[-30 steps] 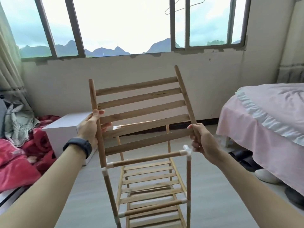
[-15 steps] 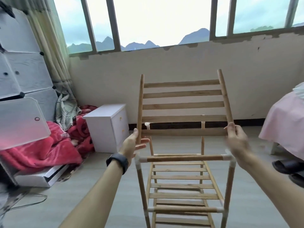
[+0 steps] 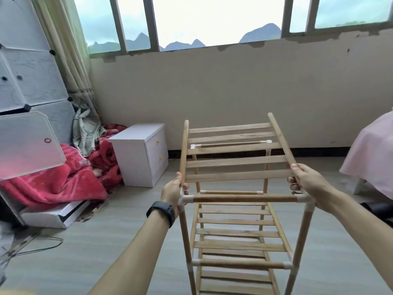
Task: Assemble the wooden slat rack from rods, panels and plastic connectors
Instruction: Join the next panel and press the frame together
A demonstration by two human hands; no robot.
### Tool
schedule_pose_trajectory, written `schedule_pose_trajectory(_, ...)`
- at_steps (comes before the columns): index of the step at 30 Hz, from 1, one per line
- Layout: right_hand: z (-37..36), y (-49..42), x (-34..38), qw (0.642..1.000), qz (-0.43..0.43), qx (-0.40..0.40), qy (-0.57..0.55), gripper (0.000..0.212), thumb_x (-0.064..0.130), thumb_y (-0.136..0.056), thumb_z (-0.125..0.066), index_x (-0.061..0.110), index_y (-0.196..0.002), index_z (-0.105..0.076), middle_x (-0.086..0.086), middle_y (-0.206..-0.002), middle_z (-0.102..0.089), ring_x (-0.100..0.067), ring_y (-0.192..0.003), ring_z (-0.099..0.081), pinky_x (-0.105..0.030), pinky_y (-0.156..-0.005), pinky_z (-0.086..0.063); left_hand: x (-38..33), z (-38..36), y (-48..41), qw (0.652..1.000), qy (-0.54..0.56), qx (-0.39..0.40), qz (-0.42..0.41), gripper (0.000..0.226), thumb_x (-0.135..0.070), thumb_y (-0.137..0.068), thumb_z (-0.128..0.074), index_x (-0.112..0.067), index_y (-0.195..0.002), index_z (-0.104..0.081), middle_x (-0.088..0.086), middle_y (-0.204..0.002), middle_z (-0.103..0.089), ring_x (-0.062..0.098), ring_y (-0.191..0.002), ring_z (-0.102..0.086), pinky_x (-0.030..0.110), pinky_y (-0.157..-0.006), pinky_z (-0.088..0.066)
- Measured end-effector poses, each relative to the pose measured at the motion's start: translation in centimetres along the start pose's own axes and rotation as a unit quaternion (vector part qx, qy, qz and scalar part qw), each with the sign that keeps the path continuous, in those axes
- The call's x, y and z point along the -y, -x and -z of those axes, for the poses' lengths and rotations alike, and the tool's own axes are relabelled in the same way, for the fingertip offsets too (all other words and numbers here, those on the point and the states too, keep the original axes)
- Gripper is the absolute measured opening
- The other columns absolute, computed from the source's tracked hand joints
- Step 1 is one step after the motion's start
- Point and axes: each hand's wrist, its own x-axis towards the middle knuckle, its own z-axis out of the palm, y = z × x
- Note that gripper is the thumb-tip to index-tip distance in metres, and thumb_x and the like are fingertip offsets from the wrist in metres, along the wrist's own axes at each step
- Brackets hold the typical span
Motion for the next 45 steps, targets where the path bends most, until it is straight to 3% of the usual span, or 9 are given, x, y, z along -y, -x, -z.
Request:
schedule_pose_trajectory(5,-0.4,0.9,0.7,0.998,-0.051,0.013,-0.043,0.03,0.028,-0.111,-0.039,0.006,-0.12,-0.056,-0.003,-0.075,-0.049,-0.012,-0.06,-0.044,-0.023,-0.056,-0.043,0.7,0.7,-1.6,0.992,-0.113,-0.043,-0.047,0.044,-0.05,-0.1,-0.048,-0.009,-0.102,-0.063,-0.001,-0.071,-0.056,0.015,-0.06,-0.049,0.033,-0.062,-0.046)
schedule_pose_trajectory(9,-0.2,1.7,1.3,0.994,-0.082,0.016,-0.074,0.031,0.028,-0.111,-0.038,0.005,-0.121,-0.056,-0.004,-0.078,-0.048,-0.012,-0.061,-0.045,-0.022,-0.055,-0.044,0.7,0.8,-2.5,0.972,-0.211,-0.057,-0.091,0.047,-0.051,-0.101,-0.045,-0.01,-0.091,-0.065,0.004,-0.078,-0.063,0.025,-0.078,-0.057,0.053,-0.095,-0.052)
schedule_pose_trajectory(11,-0.1,1.8,1.4,0.992,-0.086,0.019,-0.091,0.031,0.028,-0.111,-0.038,0.005,-0.12,-0.057,-0.005,-0.078,-0.047,-0.012,-0.061,-0.044,-0.022,-0.054,-0.044,0.4,0.6,-2.3,0.966,-0.229,-0.049,-0.105,0.048,-0.05,-0.102,-0.043,-0.009,-0.089,-0.065,0.005,-0.078,-0.064,0.028,-0.082,-0.058,0.056,-0.099,-0.05)
schedule_pose_trajectory(26,-0.2,2.1,1.1,0.992,-0.109,-0.036,-0.049,0.028,0.03,-0.108,-0.043,0.007,-0.108,-0.06,-0.002,-0.075,-0.049,-0.011,-0.061,-0.043,-0.022,-0.054,-0.042,0.1,0.2,-0.7,0.941,-0.316,-0.042,-0.112,0.049,-0.045,-0.106,-0.032,-0.009,-0.094,-0.062,0.006,-0.082,-0.068,0.033,-0.098,-0.063,0.053,-0.101,-0.047)
schedule_pose_trajectory(30,-0.5,2.0,0.8,0.991,-0.068,-0.076,0.083,0.031,0.031,-0.109,-0.041,0.008,-0.106,-0.061,-0.002,-0.072,-0.049,-0.014,-0.061,-0.042,-0.026,-0.057,-0.04,0.1,0.3,-0.4,0.936,-0.331,-0.037,-0.113,0.047,-0.045,-0.106,-0.033,-0.01,-0.093,-0.061,0.005,-0.079,-0.063,0.026,-0.086,-0.059,0.05,-0.097,-0.049)
schedule_pose_trajectory(33,-0.8,1.9,0.6,0.974,-0.042,-0.093,0.203,0.035,0.038,-0.109,-0.037,0.01,-0.104,-0.058,-0.007,-0.081,-0.055,-0.021,-0.07,-0.049,-0.036,-0.067,-0.046,0.0,0.0,-0.2,0.928,-0.353,-0.053,-0.108,0.049,-0.046,-0.106,-0.031,-0.008,-0.098,-0.061,0.005,-0.08,-0.059,0.022,-0.078,-0.055,0.041,-0.081,-0.05)
schedule_pose_trajectory(40,-0.8,2.8,0.8,0.989,-0.126,-0.082,0.008,0.029,0.035,-0.106,-0.049,0.009,-0.106,-0.062,0.0,-0.072,-0.05,-0.009,-0.055,-0.04,-0.021,-0.053,-0.04,0.4,-0.2,-0.7,0.901,-0.396,-0.119,-0.131,0.051,-0.049,-0.105,-0.03,-0.012,-0.088,-0.06,0.004,-0.071,-0.063,0.021,-0.067,-0.057,0.032,-0.056,-0.038)
schedule_pose_trajectory(43,-1.4,3.5,1.1,0.987,-0.14,-0.076,-0.038,0.029,0.034,-0.107,-0.046,0.009,-0.105,-0.06,0.0,-0.071,-0.047,-0.008,-0.054,-0.038,-0.019,-0.049,-0.038,-0.5,-0.4,-0.5,0.893,-0.415,-0.132,-0.115,0.052,-0.048,-0.105,-0.032,-0.008,-0.093,-0.063,0.004,-0.07,-0.064,0.021,-0.065,-0.059,0.032,-0.055,-0.038)
schedule_pose_trajectory(45,-2.4,4.2,1.1,0.984,-0.147,-0.077,-0.058,0.029,0.034,-0.108,-0.044,0.009,-0.105,-0.059,-0.001,-0.072,-0.046,-0.007,-0.053,-0.037,-0.018,-0.046,-0.037,-1.2,-0.2,-0.2,0.859,-0.47,-0.158,-0.129,0.05,-0.047,-0.104,-0.033,-0.007,-0.103,-0.063,0.009,-0.084,-0.068,0.026,-0.078,-0.061,0.034,-0.065,-0.042)
